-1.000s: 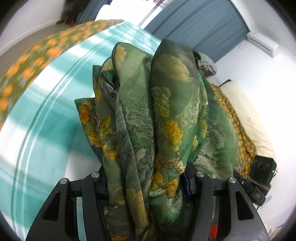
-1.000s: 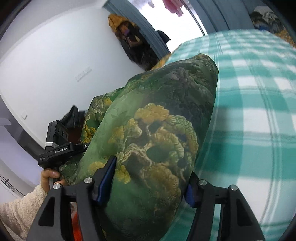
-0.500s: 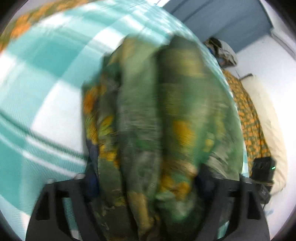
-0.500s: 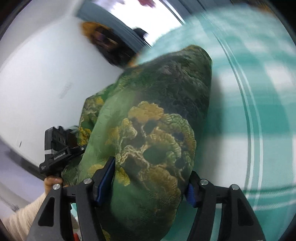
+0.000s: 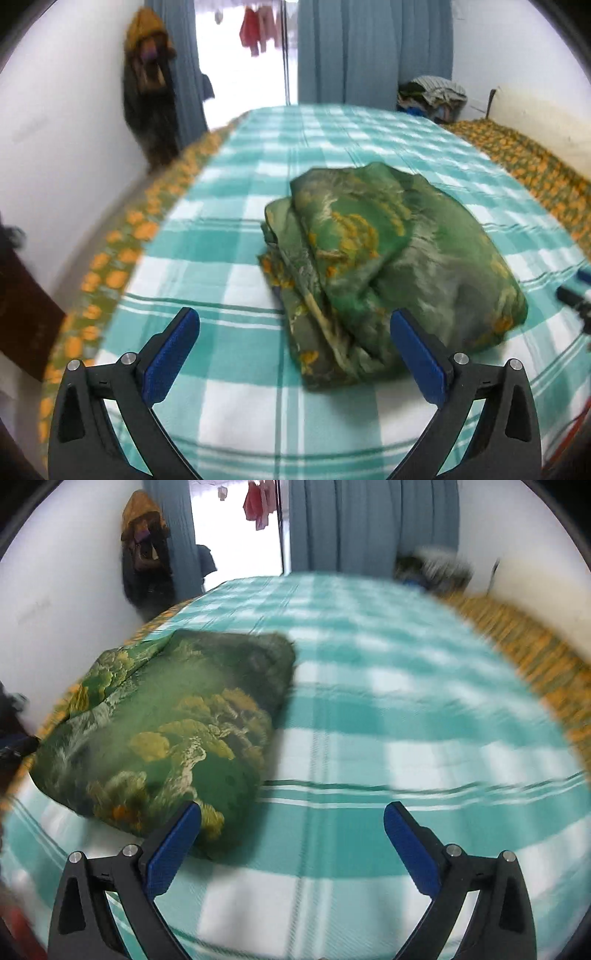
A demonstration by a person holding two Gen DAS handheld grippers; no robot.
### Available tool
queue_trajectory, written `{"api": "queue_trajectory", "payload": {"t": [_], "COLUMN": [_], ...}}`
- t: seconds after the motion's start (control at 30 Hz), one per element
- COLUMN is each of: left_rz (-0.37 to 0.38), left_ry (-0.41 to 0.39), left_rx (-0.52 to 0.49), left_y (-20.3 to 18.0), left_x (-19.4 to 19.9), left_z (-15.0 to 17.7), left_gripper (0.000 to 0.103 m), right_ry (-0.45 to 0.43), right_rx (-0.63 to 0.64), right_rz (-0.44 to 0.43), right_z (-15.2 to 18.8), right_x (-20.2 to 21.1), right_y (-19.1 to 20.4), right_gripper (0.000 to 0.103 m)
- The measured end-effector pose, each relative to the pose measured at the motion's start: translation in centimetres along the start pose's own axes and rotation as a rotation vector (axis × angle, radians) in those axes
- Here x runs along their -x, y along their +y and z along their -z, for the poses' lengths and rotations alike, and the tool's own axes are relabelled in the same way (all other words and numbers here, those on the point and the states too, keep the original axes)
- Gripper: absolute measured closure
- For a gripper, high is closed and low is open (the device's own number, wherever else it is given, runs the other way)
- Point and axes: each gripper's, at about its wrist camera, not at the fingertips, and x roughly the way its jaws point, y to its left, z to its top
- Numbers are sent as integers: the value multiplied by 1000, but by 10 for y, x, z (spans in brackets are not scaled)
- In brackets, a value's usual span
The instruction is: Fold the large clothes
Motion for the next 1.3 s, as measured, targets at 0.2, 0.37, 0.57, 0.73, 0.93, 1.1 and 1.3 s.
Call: {"api": "queue_trajectory", "payload": {"t": [0.2, 0.37, 0.57, 0.73, 0.93, 1.1, 1.3], "left_rz": [1, 11, -36, -47, -62, -52, -41], "left_ry": [13, -26, -69, -34, -77, -70, -4], "left_rx": [12, 13, -6, -5, -3, 4, 58], "left_y": [-32, -52, -66, -74, -83, -84, -78], "left_x": [26, 58, 88, 95, 118, 136, 141], "left_z": [17, 18, 26, 35, 34, 27, 24], "left_gripper": [0, 0, 0, 0, 0, 0, 0], "right_ry": [-23, -34, -61, -75, -73, -70, -37], "right_rx": [80, 92, 102, 90, 18, 21, 2], "right_rz": [82, 106, 110, 111, 59, 48, 34], "right_z": [-1, 9, 23, 36, 42, 43, 39], "right_x": [39, 65, 86, 98, 112, 121, 133], "right_y": [18, 23, 24, 22, 11, 11, 16], "right_gripper": [2, 2, 2, 2, 2, 2, 2]}}
